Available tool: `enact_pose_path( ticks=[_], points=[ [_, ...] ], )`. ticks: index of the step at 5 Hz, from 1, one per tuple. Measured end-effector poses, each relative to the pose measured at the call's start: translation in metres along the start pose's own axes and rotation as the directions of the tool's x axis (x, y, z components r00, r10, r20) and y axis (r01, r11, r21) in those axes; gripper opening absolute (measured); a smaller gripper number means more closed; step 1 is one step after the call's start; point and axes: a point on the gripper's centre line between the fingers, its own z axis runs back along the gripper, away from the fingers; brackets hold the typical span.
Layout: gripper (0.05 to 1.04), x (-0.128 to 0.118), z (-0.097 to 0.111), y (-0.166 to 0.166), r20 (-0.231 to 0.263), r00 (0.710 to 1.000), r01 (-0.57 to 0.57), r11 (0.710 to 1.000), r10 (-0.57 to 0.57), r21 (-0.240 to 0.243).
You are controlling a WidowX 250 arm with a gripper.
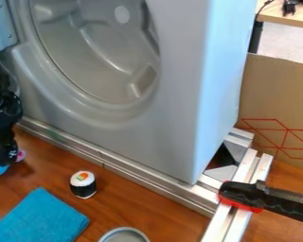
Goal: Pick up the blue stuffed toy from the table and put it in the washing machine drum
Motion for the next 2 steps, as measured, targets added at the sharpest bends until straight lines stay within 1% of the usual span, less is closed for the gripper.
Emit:
enact_pose_path(
  ticks=[1,2],
  points=[
    [0.658,-0.0004,-0.0014,-0.0004,-0.001,1.0,-0.004,1.0,0.004,-0.003],
    [0.407,0.0038,-0.0004,-0.0046,0.028,1.0,0.001,0.999,0.0,-0.032]
  ],
)
